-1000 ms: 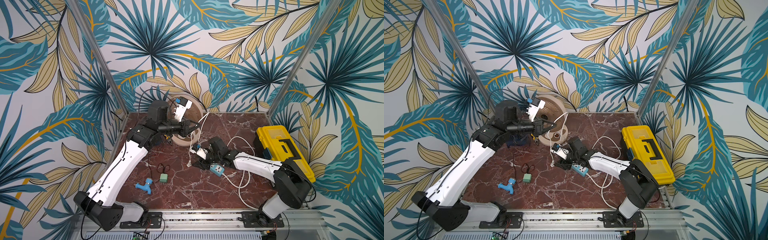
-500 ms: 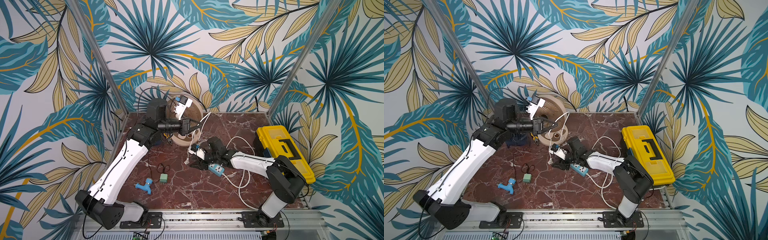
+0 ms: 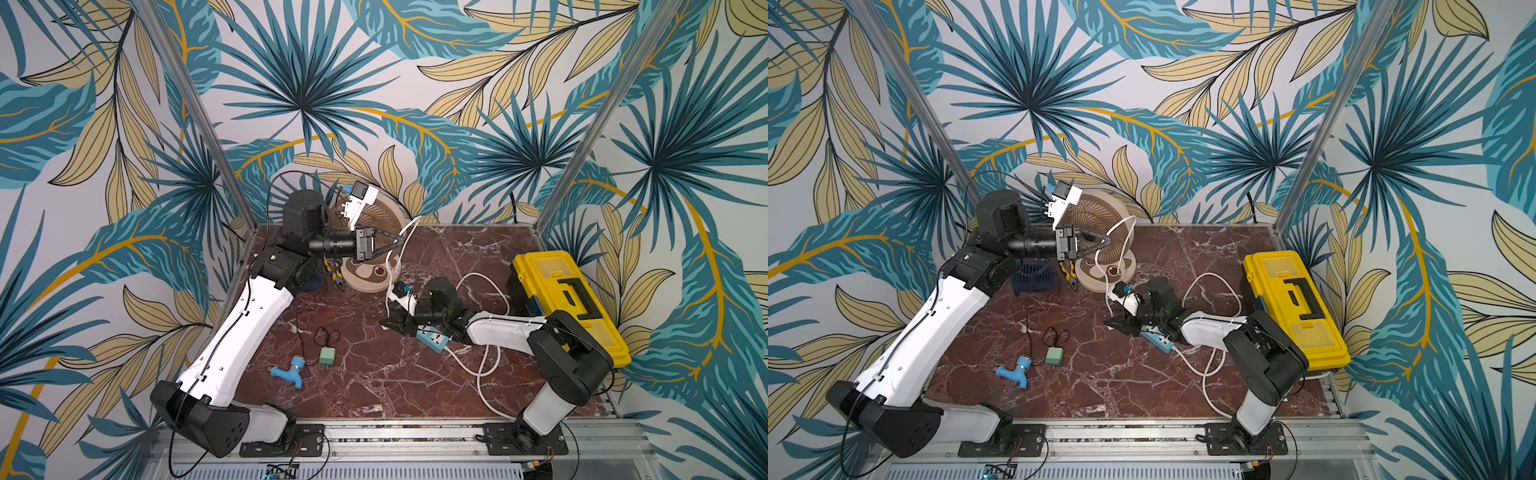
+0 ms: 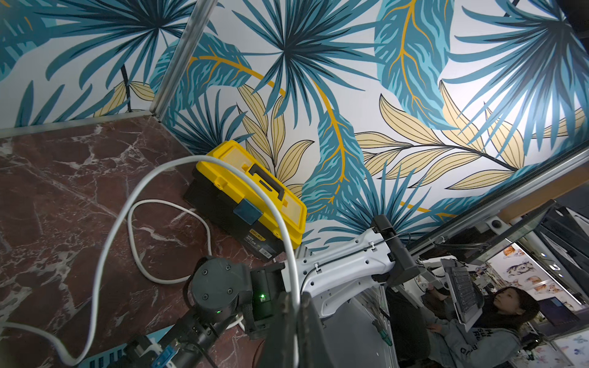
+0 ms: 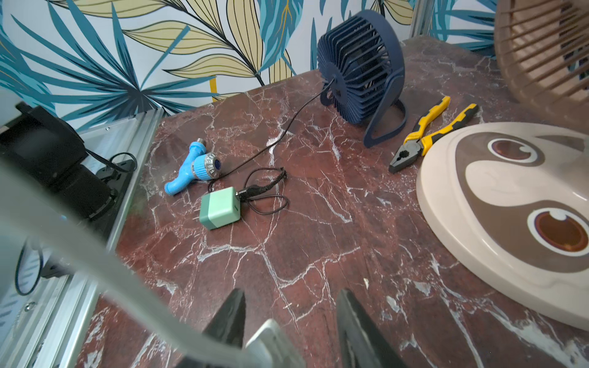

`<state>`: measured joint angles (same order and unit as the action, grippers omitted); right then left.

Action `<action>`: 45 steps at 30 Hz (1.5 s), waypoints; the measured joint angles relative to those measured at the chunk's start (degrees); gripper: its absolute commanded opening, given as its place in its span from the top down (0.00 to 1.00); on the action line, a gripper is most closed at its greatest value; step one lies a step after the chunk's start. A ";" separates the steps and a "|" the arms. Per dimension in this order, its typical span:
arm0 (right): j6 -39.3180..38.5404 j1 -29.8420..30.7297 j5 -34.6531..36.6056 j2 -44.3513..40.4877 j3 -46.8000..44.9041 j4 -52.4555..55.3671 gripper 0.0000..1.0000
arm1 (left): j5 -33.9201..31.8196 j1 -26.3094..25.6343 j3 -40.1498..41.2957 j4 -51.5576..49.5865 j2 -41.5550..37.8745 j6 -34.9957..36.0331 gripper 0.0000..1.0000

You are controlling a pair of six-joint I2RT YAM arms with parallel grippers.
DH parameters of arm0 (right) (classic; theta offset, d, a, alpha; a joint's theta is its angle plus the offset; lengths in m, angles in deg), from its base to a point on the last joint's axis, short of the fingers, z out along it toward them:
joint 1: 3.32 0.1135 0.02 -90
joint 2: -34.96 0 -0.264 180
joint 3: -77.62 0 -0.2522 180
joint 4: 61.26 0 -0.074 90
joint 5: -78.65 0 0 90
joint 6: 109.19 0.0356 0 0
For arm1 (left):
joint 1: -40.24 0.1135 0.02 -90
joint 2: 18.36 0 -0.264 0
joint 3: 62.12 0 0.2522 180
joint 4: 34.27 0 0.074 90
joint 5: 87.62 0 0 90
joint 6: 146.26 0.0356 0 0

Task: Plug the desk fan into the power strip
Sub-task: Insert the plug into the socket.

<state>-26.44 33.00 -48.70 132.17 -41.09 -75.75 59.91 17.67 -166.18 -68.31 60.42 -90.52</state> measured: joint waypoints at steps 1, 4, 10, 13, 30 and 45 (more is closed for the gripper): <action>0.31 -0.13 -0.48 0.00 0.02 -0.37 0.62 | 0.44 0.02 0.00 0.35 0.00 -0.46 1.00; 0.85 -0.28 -1.77 0.00 0.07 -0.63 0.72 | 1.36 0.31 0.00 1.11 0.00 -1.40 1.00; 1.25 -0.28 -3.65 0.02 0.59 0.57 1.00 | 1.70 1.25 0.02 1.53 0.00 -1.99 1.00; 1.03 -0.28 -3.82 0.00 0.87 2.08 1.00 | 1.11 1.66 0.02 1.22 0.04 -1.68 1.00; 4.59 -0.57 11.74 -13.05 -7.10 12.13 1.00 | -19.89 1.57 3.56 2.36 8.52 2.58 1.00; 8.81 -2.19 26.73 -22.99 -18.93 7.65 1.00 | -28.87 -6.36 3.61 6.40 18.78 2.95 1.00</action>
<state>-17.63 30.81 -21.96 109.17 -60.02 -68.10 31.04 11.31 -162.58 -61.90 79.20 -87.57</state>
